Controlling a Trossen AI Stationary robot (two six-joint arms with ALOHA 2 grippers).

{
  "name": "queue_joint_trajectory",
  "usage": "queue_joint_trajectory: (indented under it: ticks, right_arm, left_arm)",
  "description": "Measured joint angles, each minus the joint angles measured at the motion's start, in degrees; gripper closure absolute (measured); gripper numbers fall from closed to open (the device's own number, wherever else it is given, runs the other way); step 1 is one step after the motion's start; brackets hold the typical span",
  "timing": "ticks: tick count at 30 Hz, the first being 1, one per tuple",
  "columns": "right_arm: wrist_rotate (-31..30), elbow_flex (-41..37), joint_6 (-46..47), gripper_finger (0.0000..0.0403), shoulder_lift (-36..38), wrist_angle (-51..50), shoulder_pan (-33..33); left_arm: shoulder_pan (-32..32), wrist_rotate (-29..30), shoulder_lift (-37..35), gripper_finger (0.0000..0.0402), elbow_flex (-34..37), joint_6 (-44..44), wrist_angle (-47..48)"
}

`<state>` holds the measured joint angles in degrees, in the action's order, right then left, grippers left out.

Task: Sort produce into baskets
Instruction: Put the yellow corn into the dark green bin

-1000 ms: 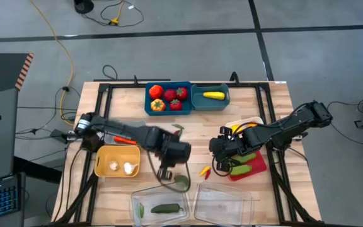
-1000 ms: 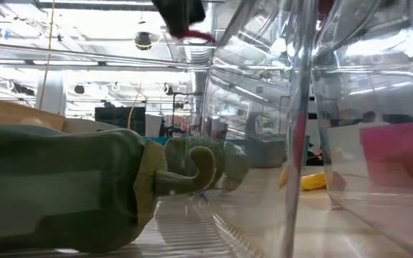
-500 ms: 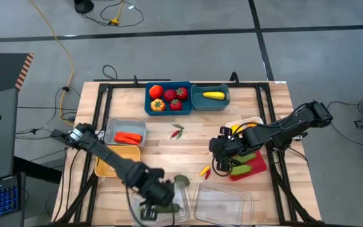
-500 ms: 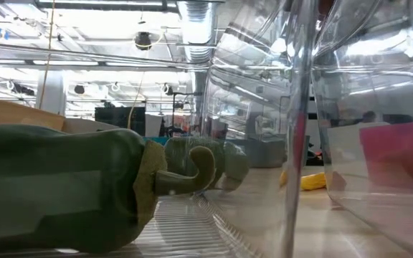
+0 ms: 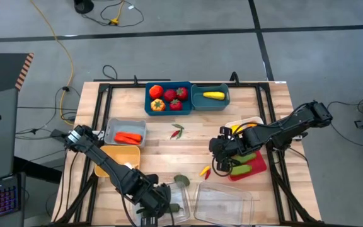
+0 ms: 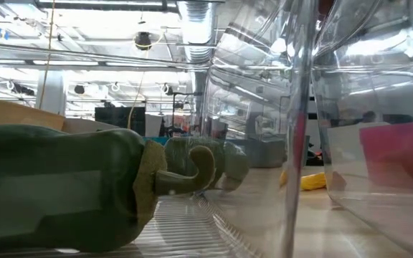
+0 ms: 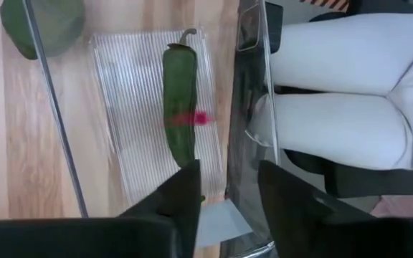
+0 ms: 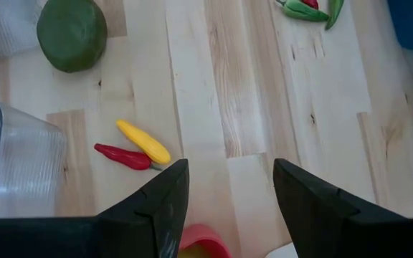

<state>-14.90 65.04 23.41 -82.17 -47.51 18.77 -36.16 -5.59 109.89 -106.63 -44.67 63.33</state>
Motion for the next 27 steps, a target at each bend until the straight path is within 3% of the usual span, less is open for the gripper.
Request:
queue_joint_trajectory:
  ticks: [7,27]
  right_arm:
    - [-0.01,0.04,-6.37,0.0175,-0.59,1.23,0.39]
    - [4.71,0.02,-24.51,0.0186,-18.45,8.72,2.18]
  left_arm:
    - [0.20,0.95,0.00,0.0234,0.00,2.28,0.11]
    - [0.24,4.21,0.02,0.0231,0.00,4.83,0.16]
